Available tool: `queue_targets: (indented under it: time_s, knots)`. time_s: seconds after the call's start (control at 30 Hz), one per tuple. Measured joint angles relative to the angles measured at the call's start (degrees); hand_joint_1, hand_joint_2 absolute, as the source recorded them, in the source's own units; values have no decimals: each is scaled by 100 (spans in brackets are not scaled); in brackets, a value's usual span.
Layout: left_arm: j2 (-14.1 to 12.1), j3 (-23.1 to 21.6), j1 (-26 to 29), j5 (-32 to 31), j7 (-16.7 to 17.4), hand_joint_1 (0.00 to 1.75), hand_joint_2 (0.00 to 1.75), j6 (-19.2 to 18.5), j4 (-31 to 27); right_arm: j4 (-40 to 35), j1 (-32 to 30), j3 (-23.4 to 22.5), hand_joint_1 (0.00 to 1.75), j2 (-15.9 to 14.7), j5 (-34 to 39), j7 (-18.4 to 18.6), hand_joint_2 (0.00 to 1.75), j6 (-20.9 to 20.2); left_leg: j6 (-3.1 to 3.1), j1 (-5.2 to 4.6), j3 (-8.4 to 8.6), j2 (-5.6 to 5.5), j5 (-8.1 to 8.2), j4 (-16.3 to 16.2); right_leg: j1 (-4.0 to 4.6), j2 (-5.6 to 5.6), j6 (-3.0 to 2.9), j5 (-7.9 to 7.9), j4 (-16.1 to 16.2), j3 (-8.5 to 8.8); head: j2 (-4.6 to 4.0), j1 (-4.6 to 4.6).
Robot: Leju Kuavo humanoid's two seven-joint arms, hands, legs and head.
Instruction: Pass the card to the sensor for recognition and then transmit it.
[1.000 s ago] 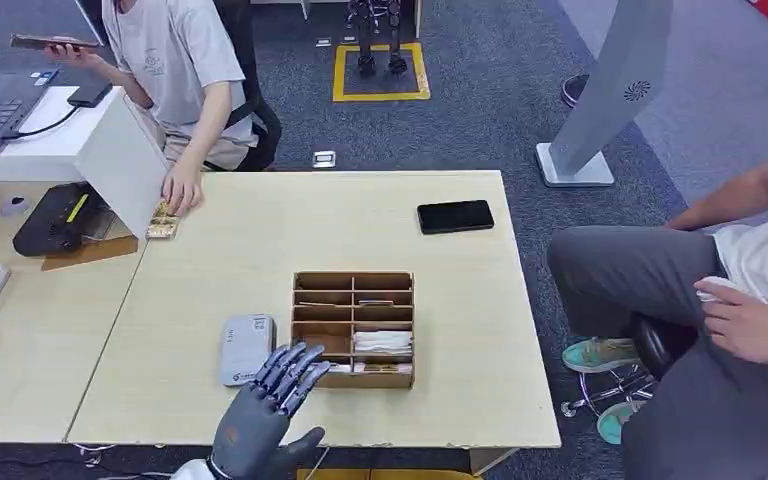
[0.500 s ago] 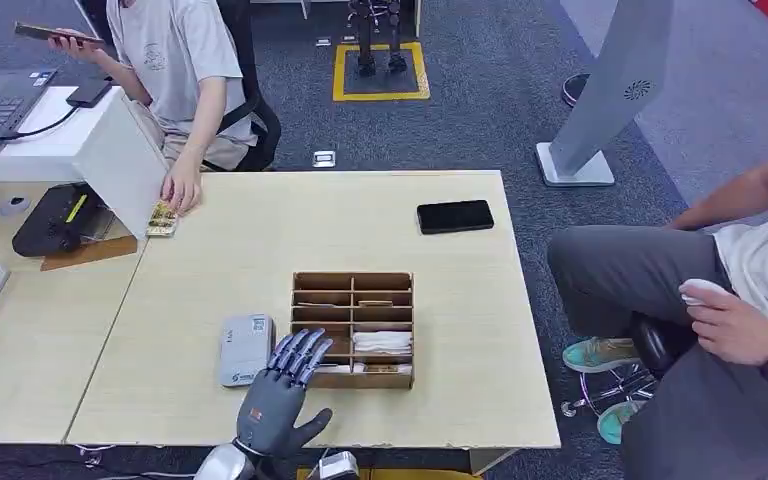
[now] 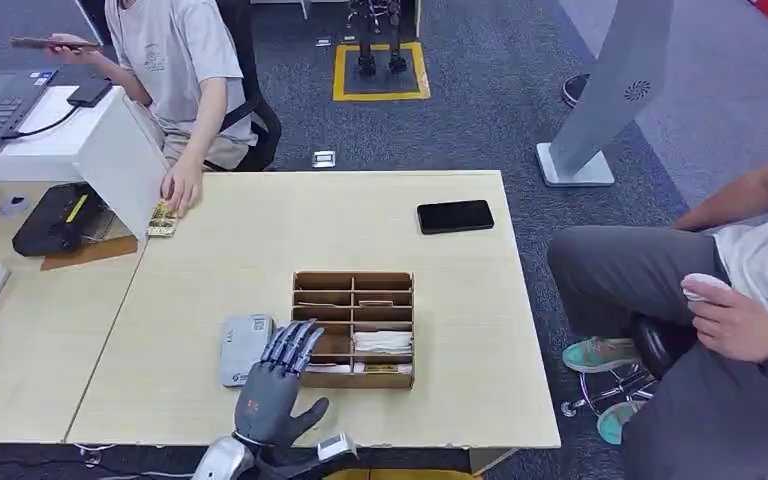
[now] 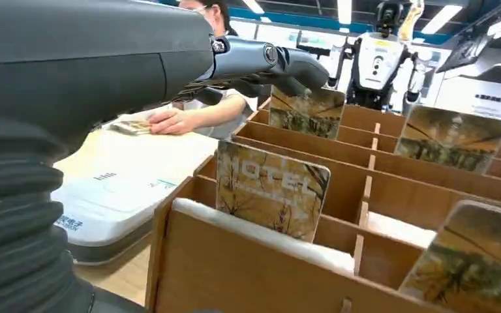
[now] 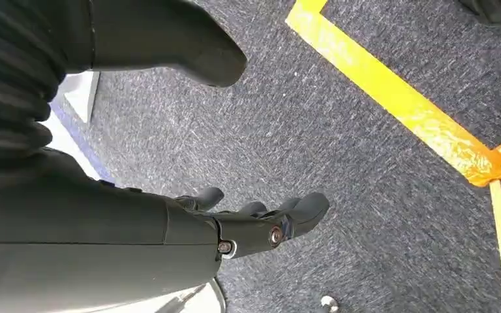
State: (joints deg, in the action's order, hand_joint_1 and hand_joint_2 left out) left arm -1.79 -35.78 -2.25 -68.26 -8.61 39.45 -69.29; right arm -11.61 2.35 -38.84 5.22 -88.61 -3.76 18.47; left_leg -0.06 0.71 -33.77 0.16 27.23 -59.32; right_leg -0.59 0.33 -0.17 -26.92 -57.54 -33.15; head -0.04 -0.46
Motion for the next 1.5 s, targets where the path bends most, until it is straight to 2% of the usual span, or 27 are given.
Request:
queue_targets:
  time_s: [0.47, 1.33, 1.5]
  knots:
    - [205, 400, -12, 138, -201, 0, 175, 9, -125, 4, -58, 20, 0, 22, -9, -2, 175, 2, 0, 0, 0, 0, 0, 0, 0, 0, 0, 0, 0, 0, 0, 0]
    - [201, 411, -11, 570, -251, 0, 175, -22, -160, 4, -80, 20, 0, 22, -4, -70, 175, 2, 0, 0, 0, 0, 0, 0, 0, 0, 0, 0, 0, 0, 0, 0]
    - [190, 404, 1, 1043, -505, 0, 175, -236, -173, 4, -81, 20, 0, 22, -4, -70, 175, 2, 0, 0, -1, 0, 0, 0, 0, 0, 0, 0, 0, -1, 0, 0]
